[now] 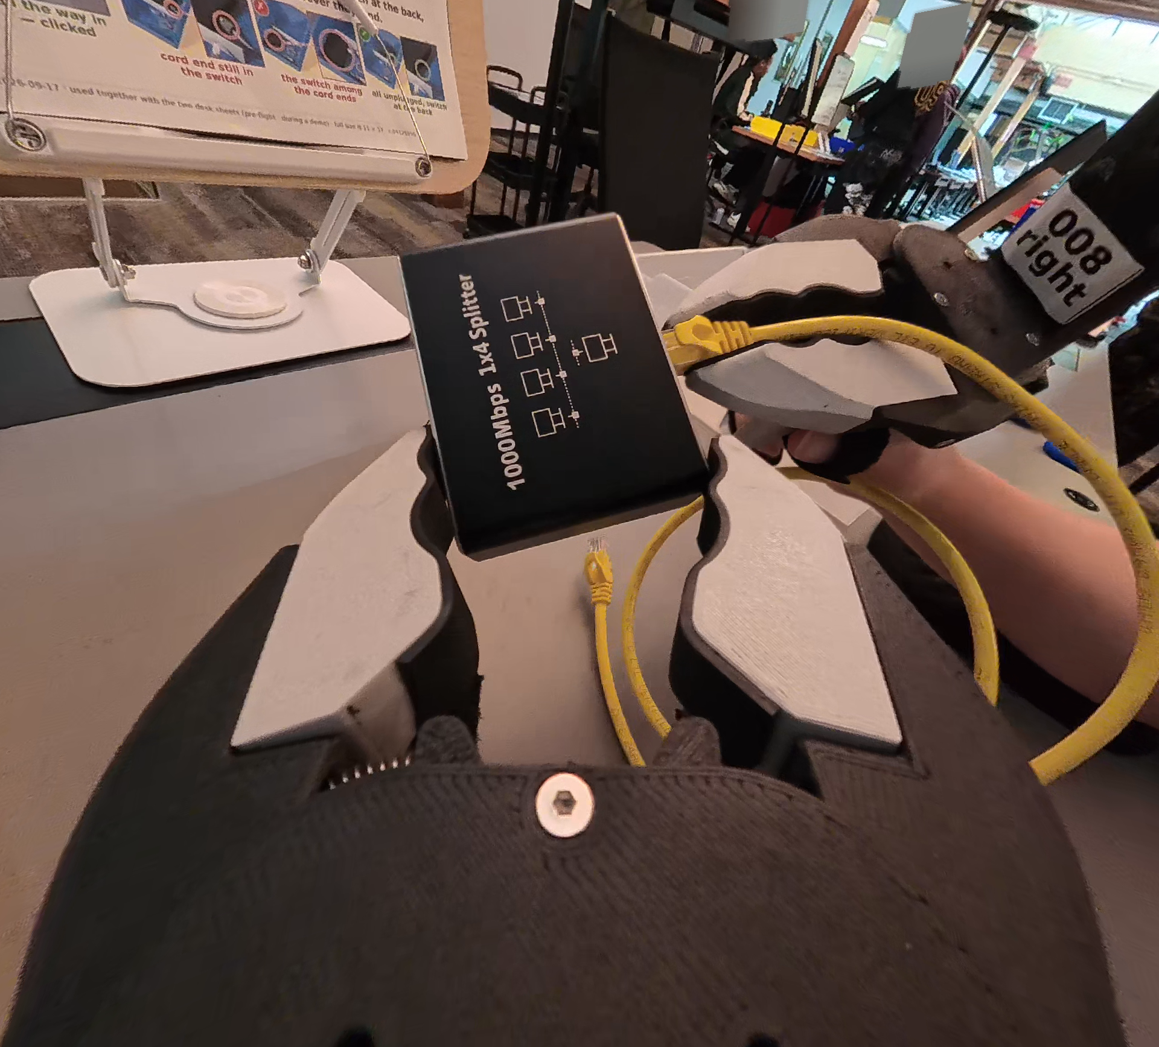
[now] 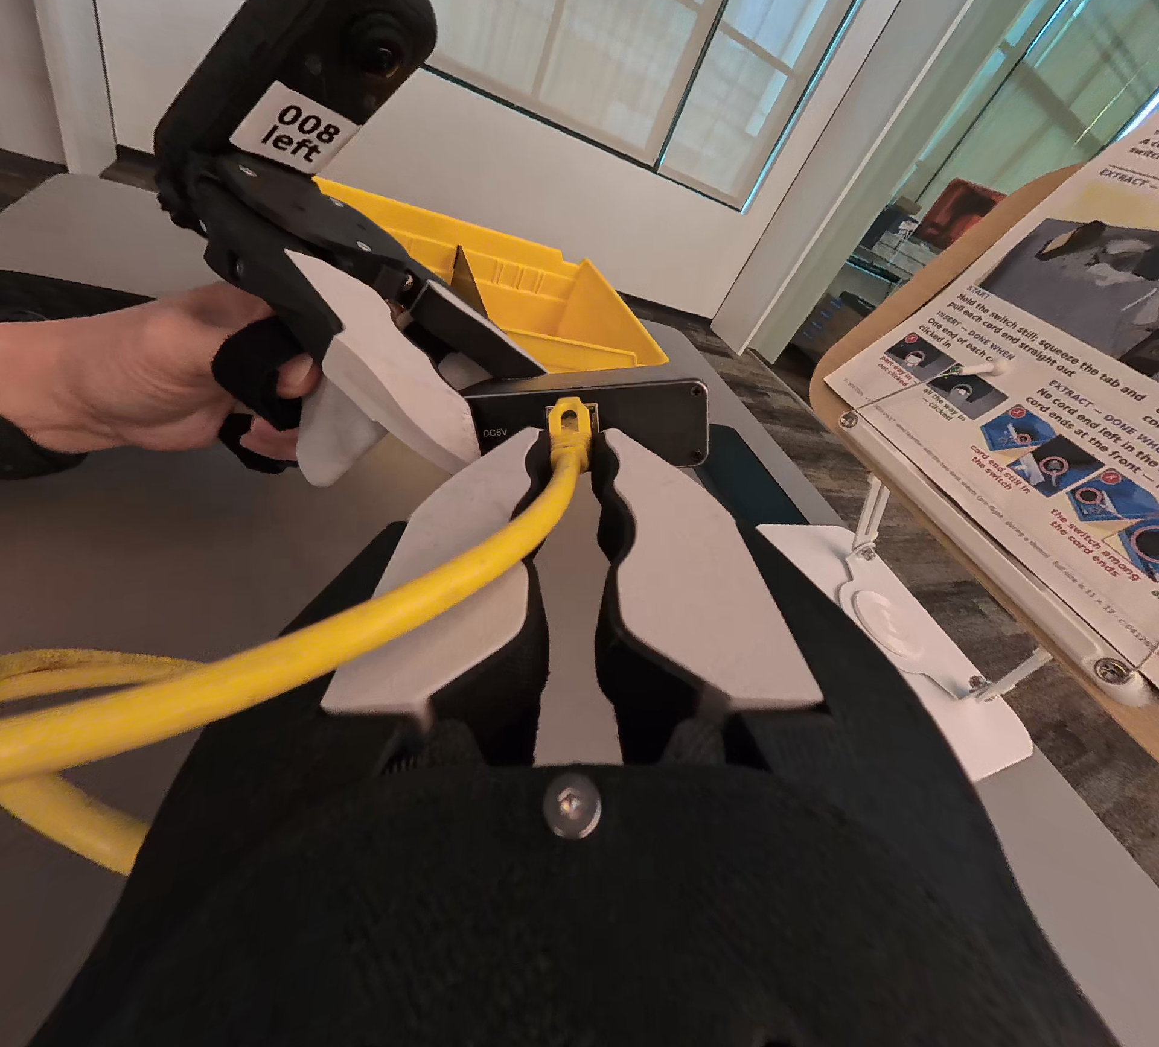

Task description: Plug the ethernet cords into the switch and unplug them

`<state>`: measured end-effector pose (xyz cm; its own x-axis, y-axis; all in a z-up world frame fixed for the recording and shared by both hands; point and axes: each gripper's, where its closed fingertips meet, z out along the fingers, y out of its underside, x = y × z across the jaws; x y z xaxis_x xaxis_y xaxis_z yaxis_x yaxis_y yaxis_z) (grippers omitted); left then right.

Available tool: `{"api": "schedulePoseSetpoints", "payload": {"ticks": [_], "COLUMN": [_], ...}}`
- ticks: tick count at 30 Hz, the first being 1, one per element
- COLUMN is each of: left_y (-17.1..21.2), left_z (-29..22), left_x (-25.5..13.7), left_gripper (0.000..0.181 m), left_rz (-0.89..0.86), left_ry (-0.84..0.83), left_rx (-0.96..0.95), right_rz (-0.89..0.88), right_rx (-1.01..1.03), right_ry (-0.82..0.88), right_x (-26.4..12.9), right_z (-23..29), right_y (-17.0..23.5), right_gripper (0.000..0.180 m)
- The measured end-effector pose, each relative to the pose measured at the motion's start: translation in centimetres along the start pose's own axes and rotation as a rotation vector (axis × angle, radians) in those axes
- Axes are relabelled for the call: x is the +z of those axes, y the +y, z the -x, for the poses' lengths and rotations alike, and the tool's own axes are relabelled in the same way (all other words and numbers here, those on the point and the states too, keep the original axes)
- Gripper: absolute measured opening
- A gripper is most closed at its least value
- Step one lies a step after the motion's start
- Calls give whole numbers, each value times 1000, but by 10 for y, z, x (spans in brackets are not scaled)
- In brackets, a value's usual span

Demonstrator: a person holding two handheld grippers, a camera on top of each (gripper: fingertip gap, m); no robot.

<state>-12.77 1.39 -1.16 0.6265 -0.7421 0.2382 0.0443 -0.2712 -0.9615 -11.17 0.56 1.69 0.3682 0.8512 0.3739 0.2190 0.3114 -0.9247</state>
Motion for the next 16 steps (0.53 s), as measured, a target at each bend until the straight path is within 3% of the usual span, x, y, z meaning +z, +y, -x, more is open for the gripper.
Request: {"api": "schedulePoseSetpoints", "payload": {"ticks": [9,13,16], "left_y": [-1,14,18], "left_z": [2,14,22], "left_x": [-1,9,8], "left_gripper": [78,78,78], "left_rz": [29,124,126], "left_ry": [-82,-131,-149], "left_rx": [61,3,-34], "right_rz": [5,163,425], "right_rx": [7,25,28], "right_ry": [21,-38,-64], "right_x": [2,7,-13], "right_z": [0,-7,-19], "right_y": [1,30,62], "right_gripper": [14,13,15]}}
